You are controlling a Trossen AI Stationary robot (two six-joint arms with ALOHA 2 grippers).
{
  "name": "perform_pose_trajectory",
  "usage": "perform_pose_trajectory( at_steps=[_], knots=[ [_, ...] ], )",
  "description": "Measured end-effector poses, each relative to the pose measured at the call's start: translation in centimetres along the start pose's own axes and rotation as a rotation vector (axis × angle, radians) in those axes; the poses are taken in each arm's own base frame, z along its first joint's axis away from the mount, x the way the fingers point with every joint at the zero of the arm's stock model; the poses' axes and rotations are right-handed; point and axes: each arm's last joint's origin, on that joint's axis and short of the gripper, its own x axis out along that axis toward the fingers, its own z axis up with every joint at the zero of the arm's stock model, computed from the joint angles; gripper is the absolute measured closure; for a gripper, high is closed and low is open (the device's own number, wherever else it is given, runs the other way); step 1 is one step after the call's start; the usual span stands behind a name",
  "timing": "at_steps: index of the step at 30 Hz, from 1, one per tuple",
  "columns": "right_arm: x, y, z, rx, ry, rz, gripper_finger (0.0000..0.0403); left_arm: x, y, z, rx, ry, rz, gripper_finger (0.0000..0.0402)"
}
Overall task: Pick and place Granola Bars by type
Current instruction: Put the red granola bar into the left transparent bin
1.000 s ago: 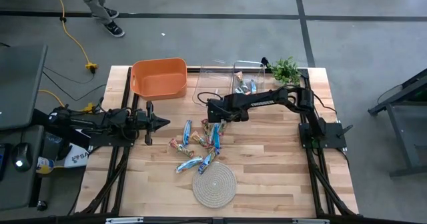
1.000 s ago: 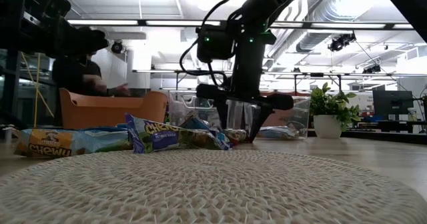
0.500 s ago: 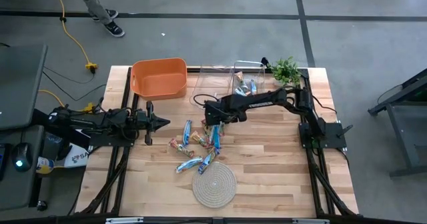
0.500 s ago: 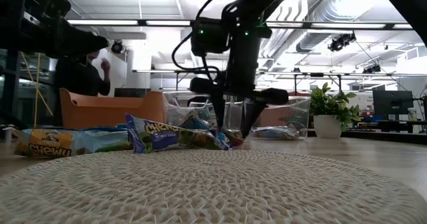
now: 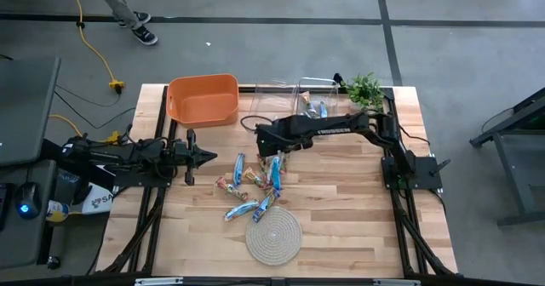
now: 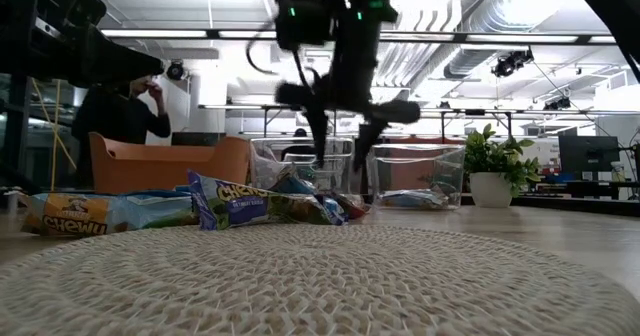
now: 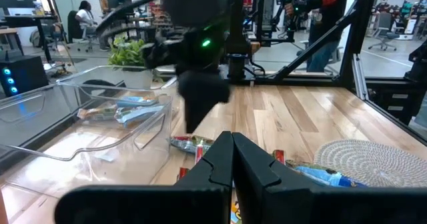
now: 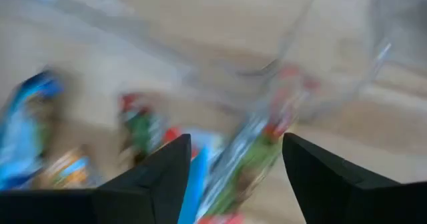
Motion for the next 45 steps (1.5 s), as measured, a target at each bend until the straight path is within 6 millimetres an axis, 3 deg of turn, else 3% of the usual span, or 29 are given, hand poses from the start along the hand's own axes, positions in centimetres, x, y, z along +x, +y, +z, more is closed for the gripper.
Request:
perform_pose_trajectory(
  at_steps=[10,17,20,32,45],
  knots=[
    [-4.6,2.2,-4.1,-0.058,-0.037,0.02,0.018,0.0,0.0,0.0,0.0,0.0,0.0,0.0401],
    [-4.3,2.4,-9.4,-0.067,0.075,0.012,0.018,0.0,0.0,0.0,0.0,-0.001,0.0,0.0401],
    [-3.6,1.9,-10.3,-0.043,0.064,-0.024,0.018,0.0,0.0,0.0,0.0,0.0,0.0,0.0401],
    [1.4,0.2,-7.2,0.023,0.082,-0.021,0.0181,0.0,0.0,0.0,0.0,-0.001,0.0,0.0401],
    [2.7,-0.7,-3.4,0.03,0.03,-0.013,0.0181,0.0,0.0,0.0,0.0,-0.001,0.0,0.0401]
  ],
)
